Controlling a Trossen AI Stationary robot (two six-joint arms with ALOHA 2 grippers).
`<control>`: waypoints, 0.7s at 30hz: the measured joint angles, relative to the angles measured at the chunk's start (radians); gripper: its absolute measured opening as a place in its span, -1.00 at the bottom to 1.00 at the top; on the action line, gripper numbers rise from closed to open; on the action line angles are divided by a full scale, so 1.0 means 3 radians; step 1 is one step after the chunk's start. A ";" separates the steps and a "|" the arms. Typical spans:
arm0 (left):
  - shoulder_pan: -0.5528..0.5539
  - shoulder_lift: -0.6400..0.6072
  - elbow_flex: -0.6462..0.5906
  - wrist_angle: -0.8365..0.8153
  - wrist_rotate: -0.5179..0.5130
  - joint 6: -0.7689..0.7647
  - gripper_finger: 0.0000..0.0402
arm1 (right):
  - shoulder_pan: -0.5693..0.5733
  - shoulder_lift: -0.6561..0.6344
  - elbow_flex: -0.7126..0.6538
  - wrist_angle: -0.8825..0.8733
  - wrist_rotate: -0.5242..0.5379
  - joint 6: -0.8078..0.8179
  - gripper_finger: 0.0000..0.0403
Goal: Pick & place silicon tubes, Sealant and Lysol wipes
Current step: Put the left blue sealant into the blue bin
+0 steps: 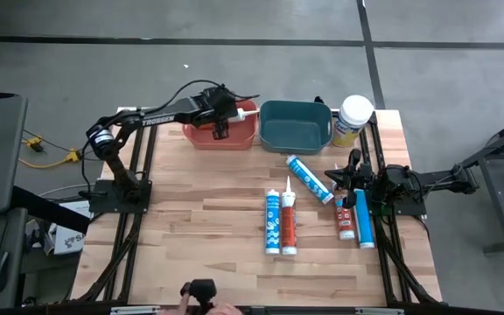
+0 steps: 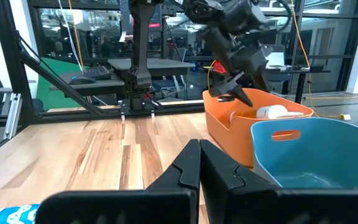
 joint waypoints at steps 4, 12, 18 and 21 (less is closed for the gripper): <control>-0.0158 -0.0102 0.0003 0.0046 -0.0005 -0.0308 0.37 | -0.0001 -0.0001 0.0000 0.0000 0.0000 0.0000 -1.00; -0.0499 -0.0255 0.0008 0.0219 -0.0005 -0.1190 0.37 | 0.0000 0.0000 -0.0001 0.0000 0.0001 0.0000 -1.00; -0.0714 -0.0251 0.0004 0.0236 0.0139 -0.1791 0.37 | 0.0000 0.0000 0.0000 0.0000 0.0000 0.0000 -1.00; -0.0803 -0.0251 0.0004 0.0232 0.0220 -0.2083 0.37 | 0.0000 -0.0001 -0.0001 0.0001 0.0001 0.0000 -1.00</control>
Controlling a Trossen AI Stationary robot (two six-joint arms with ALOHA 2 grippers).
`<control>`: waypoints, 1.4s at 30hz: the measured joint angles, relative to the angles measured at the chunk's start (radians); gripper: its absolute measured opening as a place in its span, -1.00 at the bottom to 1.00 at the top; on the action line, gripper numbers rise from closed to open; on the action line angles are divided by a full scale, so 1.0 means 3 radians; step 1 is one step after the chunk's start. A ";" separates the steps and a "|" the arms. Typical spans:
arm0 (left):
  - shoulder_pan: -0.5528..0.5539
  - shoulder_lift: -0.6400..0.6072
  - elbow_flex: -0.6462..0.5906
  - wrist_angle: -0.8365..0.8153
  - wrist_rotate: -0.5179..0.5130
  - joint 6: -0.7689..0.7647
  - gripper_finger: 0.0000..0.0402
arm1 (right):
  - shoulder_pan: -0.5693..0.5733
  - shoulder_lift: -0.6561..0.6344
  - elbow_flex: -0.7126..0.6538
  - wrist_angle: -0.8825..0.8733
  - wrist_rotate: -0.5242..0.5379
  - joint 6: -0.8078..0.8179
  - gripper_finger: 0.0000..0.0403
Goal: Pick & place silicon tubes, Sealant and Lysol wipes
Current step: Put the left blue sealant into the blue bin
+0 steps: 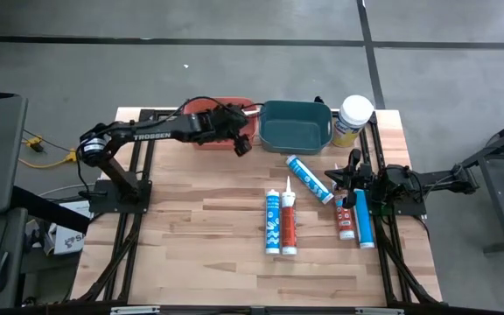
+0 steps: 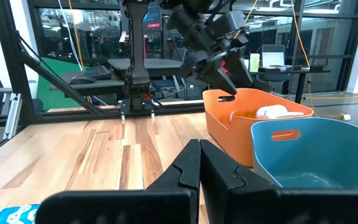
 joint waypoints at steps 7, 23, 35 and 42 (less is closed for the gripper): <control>-0.0232 0.0001 0.0000 -0.0017 0.0157 -0.0565 0.37 | -0.0001 0.0001 0.0001 0.0000 0.0000 0.0000 -1.00; -0.0860 0.0067 0.0002 -0.0291 0.0243 -0.1321 0.37 | -0.0001 0.0000 0.0001 -0.0001 -0.0001 0.0000 -1.00; -0.1306 0.0480 -0.0005 0.0074 0.0314 -0.2620 0.37 | 0.0000 0.0001 0.0000 -0.0001 -0.0001 0.0000 -1.00; -0.1551 0.0726 -0.0006 0.0337 0.0331 -0.3109 0.37 | 0.0000 0.0001 0.0001 -0.0003 0.0000 0.0000 -1.00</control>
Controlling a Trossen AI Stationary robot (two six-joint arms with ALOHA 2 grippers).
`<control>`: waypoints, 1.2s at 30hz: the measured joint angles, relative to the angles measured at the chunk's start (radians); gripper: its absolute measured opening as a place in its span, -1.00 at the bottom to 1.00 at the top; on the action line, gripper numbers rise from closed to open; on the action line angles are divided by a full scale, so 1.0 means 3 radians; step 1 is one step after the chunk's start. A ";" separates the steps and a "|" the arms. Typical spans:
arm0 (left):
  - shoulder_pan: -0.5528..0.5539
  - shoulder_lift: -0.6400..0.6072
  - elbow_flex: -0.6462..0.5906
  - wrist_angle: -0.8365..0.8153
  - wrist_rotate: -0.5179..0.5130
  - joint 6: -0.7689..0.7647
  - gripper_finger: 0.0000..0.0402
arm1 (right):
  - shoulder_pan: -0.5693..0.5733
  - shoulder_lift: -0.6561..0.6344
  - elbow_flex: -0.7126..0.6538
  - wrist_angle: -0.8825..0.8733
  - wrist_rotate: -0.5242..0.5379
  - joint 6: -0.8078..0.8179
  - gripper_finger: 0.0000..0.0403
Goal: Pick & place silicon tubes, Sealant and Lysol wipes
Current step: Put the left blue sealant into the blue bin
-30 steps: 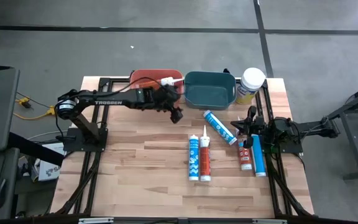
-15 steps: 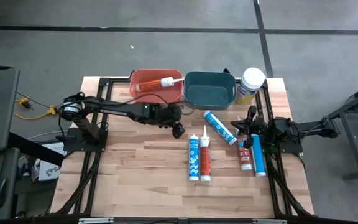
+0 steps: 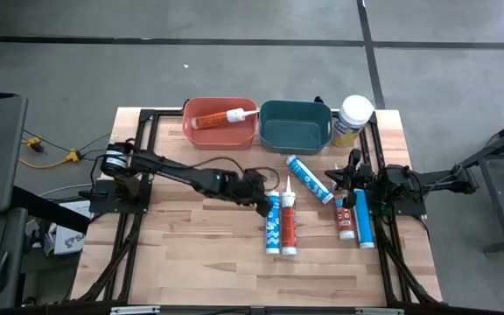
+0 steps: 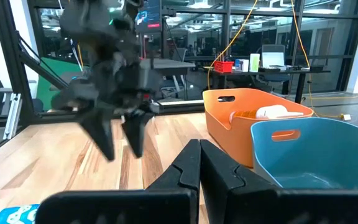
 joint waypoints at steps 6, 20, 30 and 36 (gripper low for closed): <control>-0.0180 0.0104 0.0027 0.0048 0.0061 -0.0427 0.38 | 0.0000 0.0000 -0.0001 0.0001 0.0000 0.0000 -1.00; -0.0260 0.0725 0.1570 -0.1451 -0.0028 -0.0594 0.42 | 0.0000 0.0000 -0.0001 0.0001 -0.0001 0.0000 -1.00; -0.0216 0.1313 0.2629 -0.2232 0.0113 -0.0653 0.42 | 0.0000 0.0000 -0.0001 0.0001 0.0000 0.0000 -1.00; -0.0196 0.1470 0.2637 -0.2274 0.0250 -0.0889 0.42 | 0.0000 0.0003 -0.0001 -0.0018 -0.0001 0.0000 -1.00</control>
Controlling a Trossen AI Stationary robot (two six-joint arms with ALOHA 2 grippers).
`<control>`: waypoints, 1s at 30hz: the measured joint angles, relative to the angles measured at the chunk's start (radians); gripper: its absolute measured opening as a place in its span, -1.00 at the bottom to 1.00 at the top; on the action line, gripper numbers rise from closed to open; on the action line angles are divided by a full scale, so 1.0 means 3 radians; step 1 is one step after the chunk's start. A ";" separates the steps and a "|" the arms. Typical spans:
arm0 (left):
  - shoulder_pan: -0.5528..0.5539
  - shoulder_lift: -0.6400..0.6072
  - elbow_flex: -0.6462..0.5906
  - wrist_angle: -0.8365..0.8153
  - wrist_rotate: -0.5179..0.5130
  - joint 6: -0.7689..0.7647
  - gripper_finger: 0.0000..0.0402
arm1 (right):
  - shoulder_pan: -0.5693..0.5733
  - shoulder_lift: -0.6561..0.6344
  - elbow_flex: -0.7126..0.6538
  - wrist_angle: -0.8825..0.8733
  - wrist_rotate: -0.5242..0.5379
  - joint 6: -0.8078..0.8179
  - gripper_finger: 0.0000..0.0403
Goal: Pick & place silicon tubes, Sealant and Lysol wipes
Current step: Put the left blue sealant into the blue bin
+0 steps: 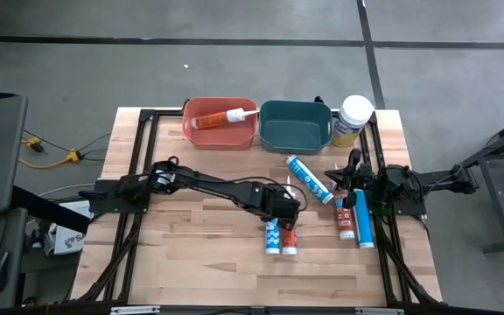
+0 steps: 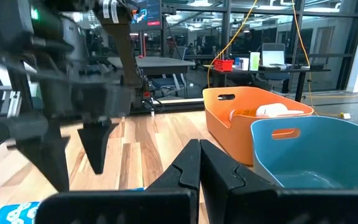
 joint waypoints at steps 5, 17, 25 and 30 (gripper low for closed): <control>0.0001 0.0019 0.0008 0.0003 0.0093 -0.0126 0.42 | 0.0001 0.0000 0.0000 -0.0001 0.0000 0.0000 -1.00; 0.0065 0.0104 0.0017 0.0035 0.0150 -0.0260 0.42 | 0.0001 0.0000 0.0000 -0.0003 0.0000 0.0000 -1.00; 0.0113 0.0253 0.0004 0.0042 0.0342 -0.0306 0.42 | -0.0001 0.0000 0.0001 -0.0003 0.0000 0.0000 -1.00; 0.0117 0.0253 0.0004 0.0037 0.0364 -0.0342 0.42 | 0.0000 0.0000 0.0001 -0.0003 0.0000 0.0000 -1.00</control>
